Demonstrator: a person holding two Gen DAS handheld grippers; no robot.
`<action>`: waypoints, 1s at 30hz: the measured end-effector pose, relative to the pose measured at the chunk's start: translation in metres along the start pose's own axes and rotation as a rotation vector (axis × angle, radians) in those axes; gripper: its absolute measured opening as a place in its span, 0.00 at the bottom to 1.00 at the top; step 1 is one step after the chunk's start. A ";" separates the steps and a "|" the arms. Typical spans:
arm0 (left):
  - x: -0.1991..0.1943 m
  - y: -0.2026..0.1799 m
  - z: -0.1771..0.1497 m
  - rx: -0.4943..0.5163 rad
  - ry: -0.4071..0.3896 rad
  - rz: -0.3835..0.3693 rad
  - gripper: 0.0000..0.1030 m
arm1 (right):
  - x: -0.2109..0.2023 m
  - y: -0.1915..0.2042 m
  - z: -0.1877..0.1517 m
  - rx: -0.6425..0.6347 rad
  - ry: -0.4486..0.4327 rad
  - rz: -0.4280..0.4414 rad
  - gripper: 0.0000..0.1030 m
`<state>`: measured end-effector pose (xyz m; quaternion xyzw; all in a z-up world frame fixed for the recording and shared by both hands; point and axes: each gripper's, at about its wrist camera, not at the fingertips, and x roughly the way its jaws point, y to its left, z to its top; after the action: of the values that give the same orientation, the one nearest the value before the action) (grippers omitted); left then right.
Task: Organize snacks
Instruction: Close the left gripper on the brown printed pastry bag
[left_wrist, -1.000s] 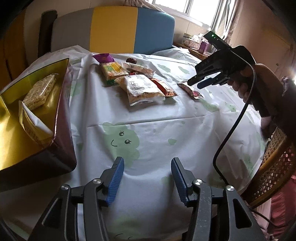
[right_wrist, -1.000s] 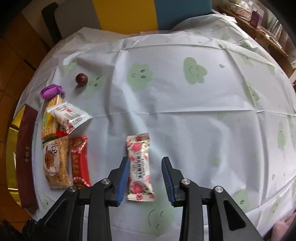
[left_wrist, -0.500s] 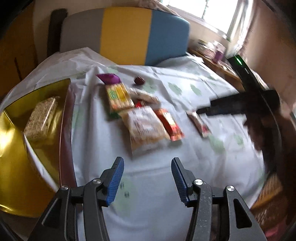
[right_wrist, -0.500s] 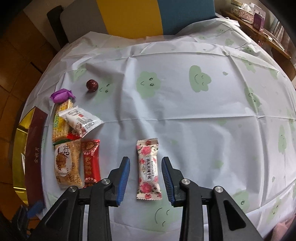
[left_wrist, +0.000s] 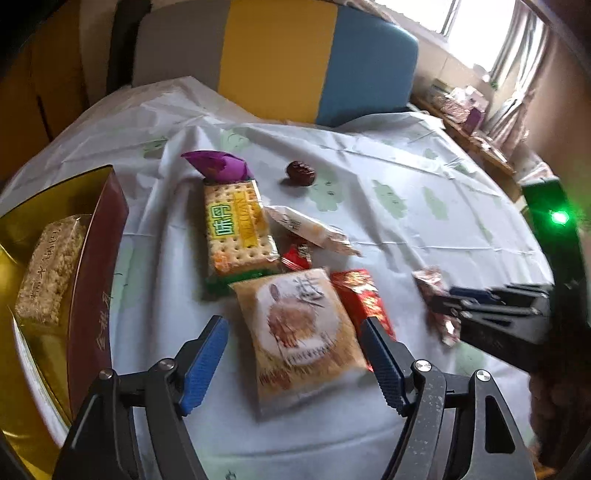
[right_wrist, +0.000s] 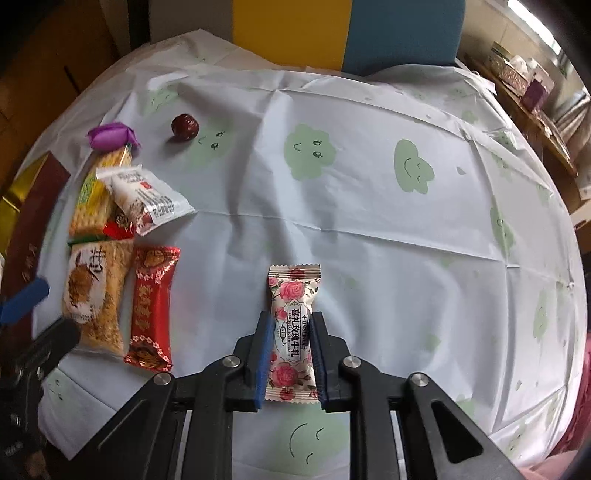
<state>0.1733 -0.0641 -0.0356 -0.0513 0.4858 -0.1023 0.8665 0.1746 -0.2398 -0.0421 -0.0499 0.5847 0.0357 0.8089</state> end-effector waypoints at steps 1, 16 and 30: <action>0.003 0.000 0.001 -0.002 0.005 -0.005 0.73 | 0.001 0.001 -0.002 -0.002 0.010 -0.001 0.23; 0.024 -0.012 -0.012 0.073 -0.001 0.039 0.63 | 0.009 -0.006 -0.005 0.012 0.041 0.015 0.25; -0.006 -0.009 -0.034 0.164 -0.050 0.007 0.44 | 0.016 -0.009 0.000 0.003 0.040 0.004 0.28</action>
<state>0.1403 -0.0710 -0.0469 0.0189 0.4542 -0.1371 0.8801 0.1807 -0.2484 -0.0565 -0.0483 0.6011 0.0356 0.7969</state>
